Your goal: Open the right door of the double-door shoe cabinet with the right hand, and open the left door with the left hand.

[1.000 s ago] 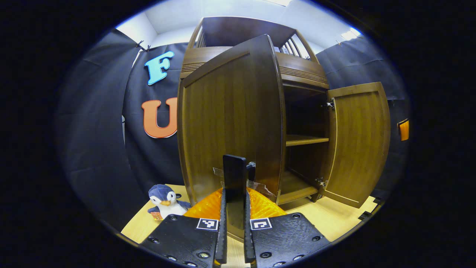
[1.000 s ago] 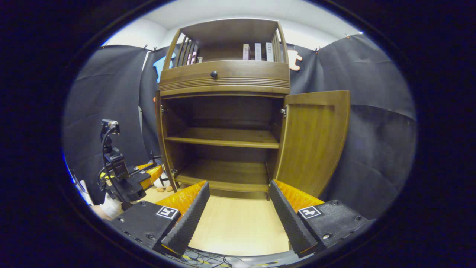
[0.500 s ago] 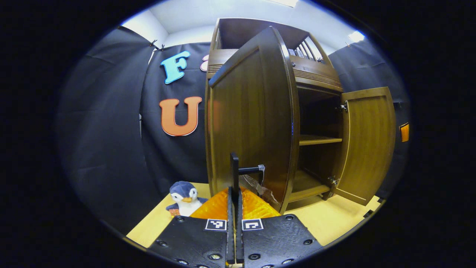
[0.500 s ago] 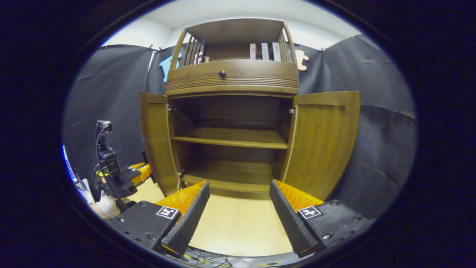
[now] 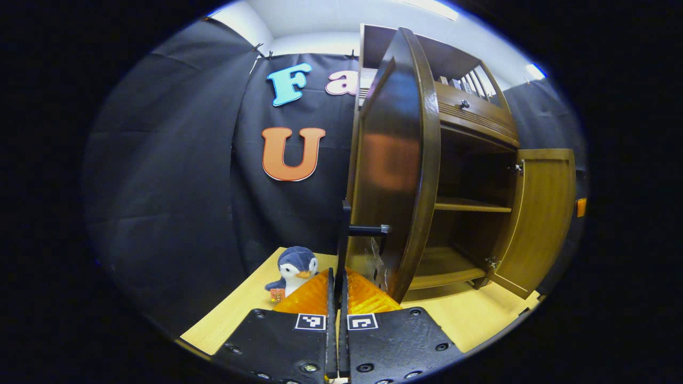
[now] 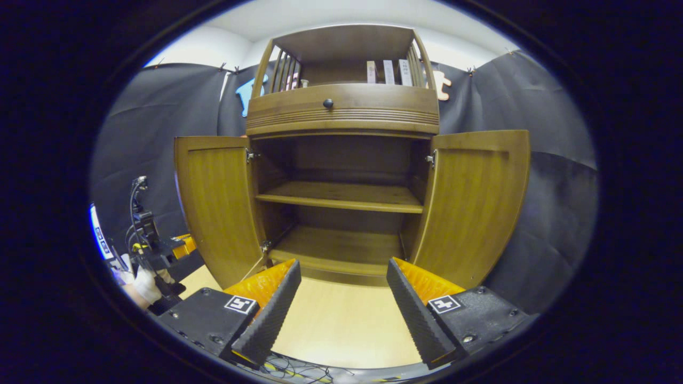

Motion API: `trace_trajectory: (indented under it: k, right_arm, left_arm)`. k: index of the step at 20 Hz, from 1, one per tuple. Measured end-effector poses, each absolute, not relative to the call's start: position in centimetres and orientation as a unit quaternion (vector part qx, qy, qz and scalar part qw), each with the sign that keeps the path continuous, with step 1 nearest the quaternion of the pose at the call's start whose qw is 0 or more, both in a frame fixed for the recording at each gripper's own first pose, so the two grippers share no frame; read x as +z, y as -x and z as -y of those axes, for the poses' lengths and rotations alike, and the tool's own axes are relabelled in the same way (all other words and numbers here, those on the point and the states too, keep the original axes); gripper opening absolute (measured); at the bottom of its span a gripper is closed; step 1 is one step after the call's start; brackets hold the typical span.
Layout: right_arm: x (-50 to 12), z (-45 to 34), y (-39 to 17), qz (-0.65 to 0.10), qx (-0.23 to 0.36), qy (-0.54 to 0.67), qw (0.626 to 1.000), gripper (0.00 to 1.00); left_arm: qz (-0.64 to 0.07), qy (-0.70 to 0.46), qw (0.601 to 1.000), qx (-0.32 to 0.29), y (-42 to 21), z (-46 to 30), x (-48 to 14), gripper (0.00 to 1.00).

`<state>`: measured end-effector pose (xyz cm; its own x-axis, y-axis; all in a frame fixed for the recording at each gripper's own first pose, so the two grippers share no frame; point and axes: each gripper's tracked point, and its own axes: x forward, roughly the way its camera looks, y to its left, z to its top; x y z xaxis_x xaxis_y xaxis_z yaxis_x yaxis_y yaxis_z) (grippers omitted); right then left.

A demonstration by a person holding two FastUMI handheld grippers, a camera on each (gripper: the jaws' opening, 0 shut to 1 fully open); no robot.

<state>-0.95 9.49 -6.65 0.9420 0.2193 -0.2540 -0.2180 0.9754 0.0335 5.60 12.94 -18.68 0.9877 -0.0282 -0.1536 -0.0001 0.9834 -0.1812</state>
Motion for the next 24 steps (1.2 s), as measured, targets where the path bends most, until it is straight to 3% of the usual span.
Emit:
trace_trajectory:
  k: [15, 20, 24]
  right_arm:
    - [-8.2, -9.3, 0.9, -0.146, 0.118, 0.010, 0.982, 1.00]
    - [-7.9, -9.7, 0.8, -0.145, 0.128, 0.018, 0.981, 1.00]
    - [-8.2, -10.2, 0.7, -0.145, 0.140, 0.019, 0.979, 1.00]
  left_arm:
    - [-0.089, 0.087, 0.977, -0.171, -6.9, -16.4, -19.0, 0.01]
    - [-0.092, 0.112, 0.973, -0.181, -5.6, -17.2, -18.3, 0.03]
    - [-0.079, 0.144, 0.977, -0.135, -3.5, -19.9, -17.0, 0.81]
